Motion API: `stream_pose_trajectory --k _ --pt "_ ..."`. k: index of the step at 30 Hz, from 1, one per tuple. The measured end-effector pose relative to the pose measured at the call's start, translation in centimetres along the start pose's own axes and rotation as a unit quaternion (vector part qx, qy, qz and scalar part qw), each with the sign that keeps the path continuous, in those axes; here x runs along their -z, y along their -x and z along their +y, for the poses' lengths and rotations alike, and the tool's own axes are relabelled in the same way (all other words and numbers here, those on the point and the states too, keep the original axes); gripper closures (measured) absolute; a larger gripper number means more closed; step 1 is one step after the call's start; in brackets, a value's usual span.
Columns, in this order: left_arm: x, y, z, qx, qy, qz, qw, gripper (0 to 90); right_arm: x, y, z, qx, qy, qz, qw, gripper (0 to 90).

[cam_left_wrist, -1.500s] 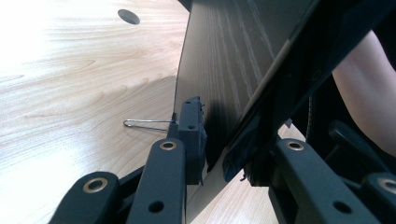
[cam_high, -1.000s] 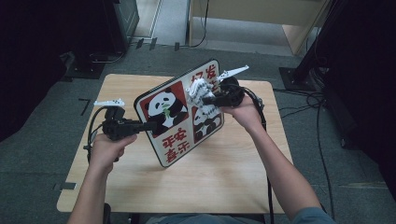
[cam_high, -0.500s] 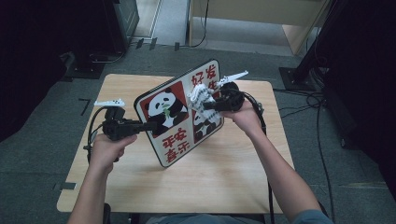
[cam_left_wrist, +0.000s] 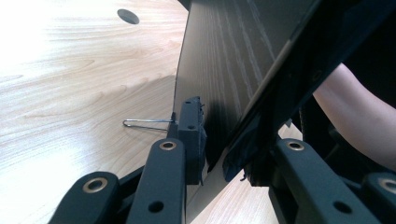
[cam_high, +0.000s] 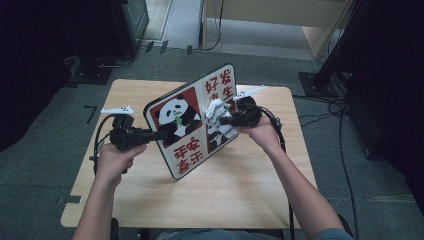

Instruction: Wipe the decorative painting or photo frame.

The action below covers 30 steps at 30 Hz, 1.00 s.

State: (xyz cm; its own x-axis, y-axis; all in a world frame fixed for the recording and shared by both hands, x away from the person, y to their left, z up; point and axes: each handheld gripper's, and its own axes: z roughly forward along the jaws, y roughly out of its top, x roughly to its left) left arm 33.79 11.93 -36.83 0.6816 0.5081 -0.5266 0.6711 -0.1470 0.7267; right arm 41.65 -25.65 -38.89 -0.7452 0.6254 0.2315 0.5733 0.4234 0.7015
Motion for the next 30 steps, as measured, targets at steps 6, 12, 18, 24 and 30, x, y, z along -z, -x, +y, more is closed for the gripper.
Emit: stream_pose_trajectory --k 6,12,18,24,30 --pt "0.0 0.0 0.0 0.000 0.000 0.000 1.0000 73.6 -0.4 0.2 -0.8 0.000 -0.001 0.000 1.0000 78.4" --pt "0.0 0.0 0.0 -0.001 0.000 0.000 1.0000 73.6 -1.0 0.4 -1.9 -0.008 -0.011 -0.001 0.9999 78.2" --pt "0.0 0.0 0.0 -0.001 0.000 0.000 1.0000 73.5 -1.5 0.5 -2.7 -0.009 -0.015 -0.001 0.9999 78.2" --pt "0.0 0.0 0.0 -0.002 0.000 -0.001 1.0000 73.5 -2.2 0.8 -4.1 -0.012 -0.022 -0.006 0.9997 78.3" --pt "0.0 0.1 0.0 -0.005 0.000 0.002 1.0000 73.7 -2.8 0.9 -5.4 -0.010 -0.015 -0.012 0.9998 78.3"
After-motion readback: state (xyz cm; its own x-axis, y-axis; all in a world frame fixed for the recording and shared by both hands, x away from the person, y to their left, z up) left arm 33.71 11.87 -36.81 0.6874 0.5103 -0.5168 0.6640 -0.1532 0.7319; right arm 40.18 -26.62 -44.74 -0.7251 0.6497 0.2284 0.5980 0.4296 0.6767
